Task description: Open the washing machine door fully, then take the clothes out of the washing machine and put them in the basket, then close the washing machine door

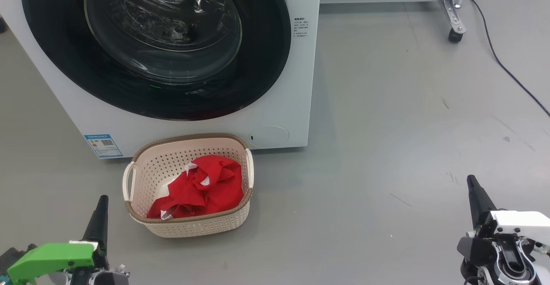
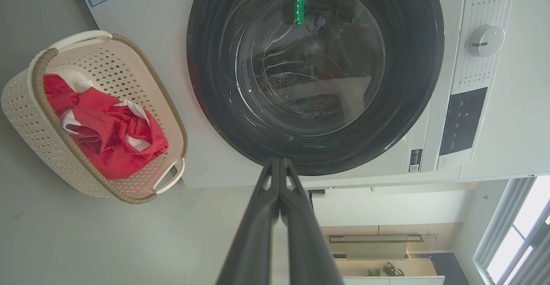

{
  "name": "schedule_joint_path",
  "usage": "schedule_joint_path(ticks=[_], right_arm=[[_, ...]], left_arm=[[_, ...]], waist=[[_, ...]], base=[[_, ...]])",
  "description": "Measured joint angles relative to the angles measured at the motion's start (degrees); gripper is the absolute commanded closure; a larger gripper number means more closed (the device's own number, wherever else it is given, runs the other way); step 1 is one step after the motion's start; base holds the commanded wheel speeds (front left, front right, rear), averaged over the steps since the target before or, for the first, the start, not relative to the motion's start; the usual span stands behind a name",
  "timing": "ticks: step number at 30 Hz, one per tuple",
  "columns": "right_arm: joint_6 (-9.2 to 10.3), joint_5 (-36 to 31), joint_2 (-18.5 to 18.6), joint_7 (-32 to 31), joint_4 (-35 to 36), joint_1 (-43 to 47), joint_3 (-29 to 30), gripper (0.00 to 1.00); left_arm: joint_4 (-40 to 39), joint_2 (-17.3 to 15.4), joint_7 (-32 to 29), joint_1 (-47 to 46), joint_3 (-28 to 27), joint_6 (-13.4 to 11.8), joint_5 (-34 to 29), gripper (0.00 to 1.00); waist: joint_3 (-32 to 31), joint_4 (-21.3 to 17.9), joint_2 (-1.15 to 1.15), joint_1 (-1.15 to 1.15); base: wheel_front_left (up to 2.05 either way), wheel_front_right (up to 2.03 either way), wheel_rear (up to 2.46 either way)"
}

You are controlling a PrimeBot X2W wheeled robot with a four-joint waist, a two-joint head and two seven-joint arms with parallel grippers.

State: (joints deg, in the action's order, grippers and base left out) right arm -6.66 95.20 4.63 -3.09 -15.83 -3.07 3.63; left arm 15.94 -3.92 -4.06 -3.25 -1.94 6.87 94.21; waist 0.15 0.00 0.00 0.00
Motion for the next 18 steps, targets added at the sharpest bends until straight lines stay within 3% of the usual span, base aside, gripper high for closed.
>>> schedule_joint_path(ticks=[18], right_arm=[[0.00, 0.00, 0.00, -0.12, -0.19, -0.02, 0.05, 1.00]], left_arm=[[0.05, 0.02, -0.42, -0.01, -0.07, 0.00, 0.00, 1.00]], waist=[[0.00, 0.00, 0.00, 0.00]], base=[[0.00, 0.00, 0.00]])
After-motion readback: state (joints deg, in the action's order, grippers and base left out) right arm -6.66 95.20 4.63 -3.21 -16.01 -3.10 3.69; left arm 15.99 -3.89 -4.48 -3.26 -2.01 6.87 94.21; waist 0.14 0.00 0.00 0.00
